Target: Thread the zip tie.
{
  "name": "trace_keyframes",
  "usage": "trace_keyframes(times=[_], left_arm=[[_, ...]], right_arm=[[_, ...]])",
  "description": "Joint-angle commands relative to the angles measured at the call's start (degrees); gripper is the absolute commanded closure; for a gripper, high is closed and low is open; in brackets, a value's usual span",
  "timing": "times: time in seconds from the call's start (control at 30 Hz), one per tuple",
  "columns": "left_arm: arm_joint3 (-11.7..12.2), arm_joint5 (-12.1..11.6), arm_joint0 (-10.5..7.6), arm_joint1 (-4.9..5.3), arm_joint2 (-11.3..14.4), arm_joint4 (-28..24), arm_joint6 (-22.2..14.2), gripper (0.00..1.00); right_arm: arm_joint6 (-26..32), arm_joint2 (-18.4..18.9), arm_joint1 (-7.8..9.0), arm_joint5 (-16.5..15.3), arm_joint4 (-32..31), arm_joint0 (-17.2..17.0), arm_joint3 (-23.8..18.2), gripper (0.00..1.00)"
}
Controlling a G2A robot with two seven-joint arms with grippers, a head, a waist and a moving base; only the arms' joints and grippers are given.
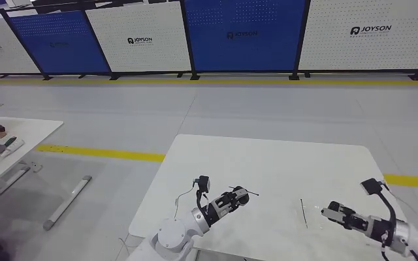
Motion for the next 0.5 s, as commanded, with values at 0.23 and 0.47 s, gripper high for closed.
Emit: trace_keyframes(times=[0.23,0.47], left_arm=[[0.0,0.0,0.00,0.00,0.0,0.0,0.0,1.00],[0.0,0.0,0.00,0.00,0.0,0.0,0.0,1.00]], right_arm=[[-0.9,-0.3,-0.03,-0.1,-0.2,-0.1,-0.4,0.00],[7.3,-3.9,0.78,0.0,-6.0,4.4,-4.0,0.00]])
